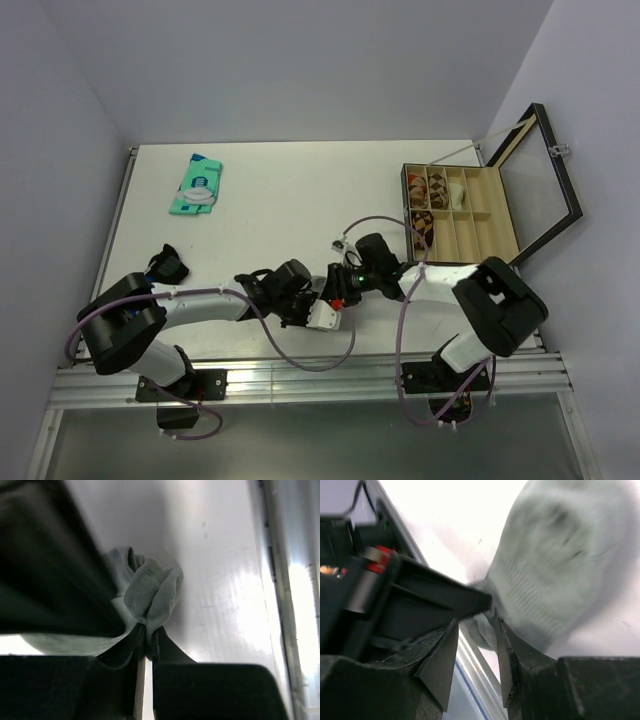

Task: Roll the socks
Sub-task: Roll the sock at the center of the board.

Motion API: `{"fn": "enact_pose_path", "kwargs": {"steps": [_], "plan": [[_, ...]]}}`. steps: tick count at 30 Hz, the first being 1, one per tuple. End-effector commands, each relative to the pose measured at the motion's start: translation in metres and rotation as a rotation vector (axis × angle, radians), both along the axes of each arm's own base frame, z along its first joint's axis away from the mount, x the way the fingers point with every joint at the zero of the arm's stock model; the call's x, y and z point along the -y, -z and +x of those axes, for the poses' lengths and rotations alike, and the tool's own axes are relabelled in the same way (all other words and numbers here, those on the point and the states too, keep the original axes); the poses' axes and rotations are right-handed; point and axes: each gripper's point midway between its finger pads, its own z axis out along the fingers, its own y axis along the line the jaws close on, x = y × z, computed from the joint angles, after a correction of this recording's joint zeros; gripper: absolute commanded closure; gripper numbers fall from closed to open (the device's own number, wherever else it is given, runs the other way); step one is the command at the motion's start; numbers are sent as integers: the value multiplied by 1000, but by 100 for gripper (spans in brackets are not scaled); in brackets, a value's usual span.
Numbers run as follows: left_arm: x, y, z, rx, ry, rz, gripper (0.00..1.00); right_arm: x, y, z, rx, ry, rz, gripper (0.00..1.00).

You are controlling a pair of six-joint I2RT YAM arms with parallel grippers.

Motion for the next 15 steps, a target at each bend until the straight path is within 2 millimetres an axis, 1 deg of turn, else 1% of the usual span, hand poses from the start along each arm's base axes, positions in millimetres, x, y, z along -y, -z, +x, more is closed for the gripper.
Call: {"fn": "enact_pose_path", "kwargs": {"steps": [1,2,3,4,5,6,7,8,9,10,11,12,13,14,15], "plan": [[8,-8,-14,-139,4,1,100,12,-7,28,101,174,-48,55],[8,-9,-17,-169,9,-1,100,14,-16,31,126,198,-30,55],[10,-10,-15,-186,4,3,100,22,-13,32,127,236,-39,55],[3,-7,-17,-223,-7,39,100,25,-15,34,125,264,-36,55],[6,-7,-18,-253,-1,47,100,29,-19,34,142,282,-30,55],[2,-6,-19,-287,-2,60,100,35,-18,40,163,328,-55,55],[-1,-6,-20,-317,-4,68,100,39,-17,40,162,348,-70,55],[-7,-5,-22,-352,-9,90,100,40,-27,43,194,372,-49,55],[-11,-6,-20,-381,-23,87,100,46,-22,39,193,390,-59,55],[-14,-5,-19,-396,-27,92,100,51,-23,42,203,432,-66,55],[-21,-4,-20,-422,-34,111,100,55,-21,39,208,443,-69,55],[-25,-6,-17,-450,-52,106,100,57,-31,41,243,459,-45,56],[-30,-5,-19,-474,-53,115,100,61,-32,42,255,490,-49,56],[-36,-3,-20,-505,-59,139,100,63,-31,40,261,497,-50,57],[-42,-2,-18,-526,-79,148,100,65,-43,41,302,510,-23,57]]}}
